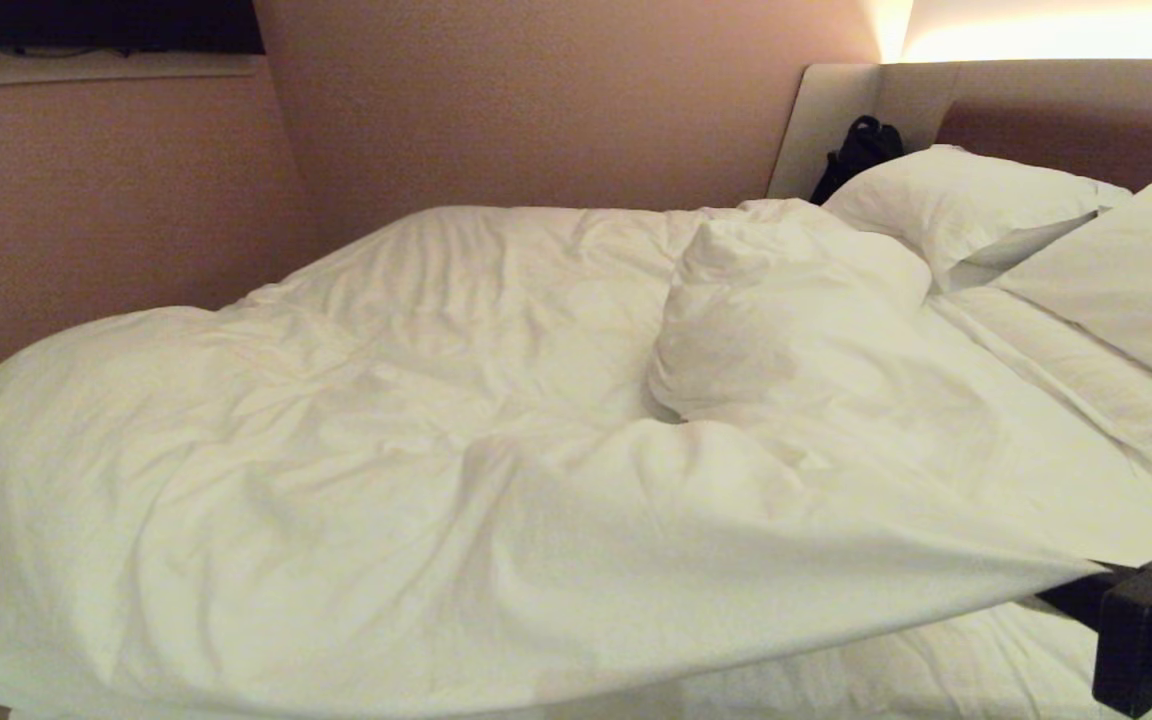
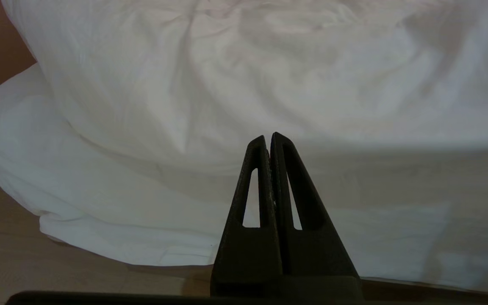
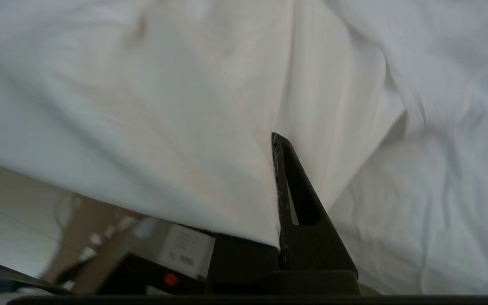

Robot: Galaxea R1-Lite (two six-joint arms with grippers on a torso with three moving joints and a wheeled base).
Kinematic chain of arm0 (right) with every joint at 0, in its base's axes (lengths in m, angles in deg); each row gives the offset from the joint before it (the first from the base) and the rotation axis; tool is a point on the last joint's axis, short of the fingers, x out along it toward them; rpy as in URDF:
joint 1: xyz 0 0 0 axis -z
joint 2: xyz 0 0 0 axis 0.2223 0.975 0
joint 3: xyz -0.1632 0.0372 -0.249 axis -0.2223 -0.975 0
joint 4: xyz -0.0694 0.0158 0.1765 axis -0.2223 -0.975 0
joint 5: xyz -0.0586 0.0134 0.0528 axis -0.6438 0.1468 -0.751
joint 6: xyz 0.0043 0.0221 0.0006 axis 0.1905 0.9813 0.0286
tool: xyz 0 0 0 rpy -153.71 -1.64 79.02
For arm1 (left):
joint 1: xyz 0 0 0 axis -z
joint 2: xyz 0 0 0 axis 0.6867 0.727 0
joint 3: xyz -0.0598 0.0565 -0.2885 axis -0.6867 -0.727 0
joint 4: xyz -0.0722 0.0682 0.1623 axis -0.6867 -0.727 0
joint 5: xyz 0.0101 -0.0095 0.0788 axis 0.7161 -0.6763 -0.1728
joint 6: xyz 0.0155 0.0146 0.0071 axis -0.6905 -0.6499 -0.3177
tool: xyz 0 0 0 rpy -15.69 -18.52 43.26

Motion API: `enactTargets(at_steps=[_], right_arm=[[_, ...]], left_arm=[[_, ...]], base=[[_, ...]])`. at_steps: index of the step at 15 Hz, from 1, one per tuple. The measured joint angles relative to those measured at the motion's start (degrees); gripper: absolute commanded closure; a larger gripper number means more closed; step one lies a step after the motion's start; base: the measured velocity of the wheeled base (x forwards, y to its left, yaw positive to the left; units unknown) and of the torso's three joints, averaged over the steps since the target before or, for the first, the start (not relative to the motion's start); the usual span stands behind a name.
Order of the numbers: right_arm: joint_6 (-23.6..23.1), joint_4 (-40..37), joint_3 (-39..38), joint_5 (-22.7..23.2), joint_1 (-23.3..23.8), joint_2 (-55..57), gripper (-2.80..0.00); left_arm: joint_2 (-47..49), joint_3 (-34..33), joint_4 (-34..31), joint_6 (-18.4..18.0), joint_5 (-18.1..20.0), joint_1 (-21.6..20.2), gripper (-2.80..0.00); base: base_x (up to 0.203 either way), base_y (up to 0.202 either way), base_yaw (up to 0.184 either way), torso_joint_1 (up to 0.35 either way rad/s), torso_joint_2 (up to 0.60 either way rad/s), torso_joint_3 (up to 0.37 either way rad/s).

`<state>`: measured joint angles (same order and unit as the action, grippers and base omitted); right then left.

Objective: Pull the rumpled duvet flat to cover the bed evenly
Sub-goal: Flatten the corners of the folded blanket

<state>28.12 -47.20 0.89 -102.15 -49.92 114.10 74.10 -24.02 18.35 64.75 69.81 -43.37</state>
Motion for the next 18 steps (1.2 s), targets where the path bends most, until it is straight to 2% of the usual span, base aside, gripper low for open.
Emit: enactTargets(at_steps=[6, 11, 14, 18], right_arm=[[0.27, -11.0, 12.58, 1.45, 0.0, -1.38, 0.0], [0.28, -18.06, 16.56, 1.6, 0.0, -3.13, 0.0], [0.27, -21.16, 15.23, 2.07, 0.0, -4.1, 0.0], [0.27, -22.85, 7.17, 4.04, 0.0, -4.5, 0.0]], left_arm=[[-0.02, 0.0, 0.02, 0.05, 0.0, 0.0, 0.0], [-0.02, 0.0, 0.02, 0.05, 0.0, 0.0, 0.0], [-0.02, 0.0, 0.0, 0.02, 0.0, 0.0, 0.0], [-0.02, 0.0, 0.03, 0.02, 0.0, 0.0, 0.0]], base=[[0.0, 0.0, 0.0, 0.0, 0.0, 0.0], [0.0, 0.0, 0.0, 0.0, 0.0, 0.0], [0.0, 0.0, 0.0, 0.0, 0.0, 0.0], [0.0, 0.0, 0.0, 0.0, 0.0, 0.0]])
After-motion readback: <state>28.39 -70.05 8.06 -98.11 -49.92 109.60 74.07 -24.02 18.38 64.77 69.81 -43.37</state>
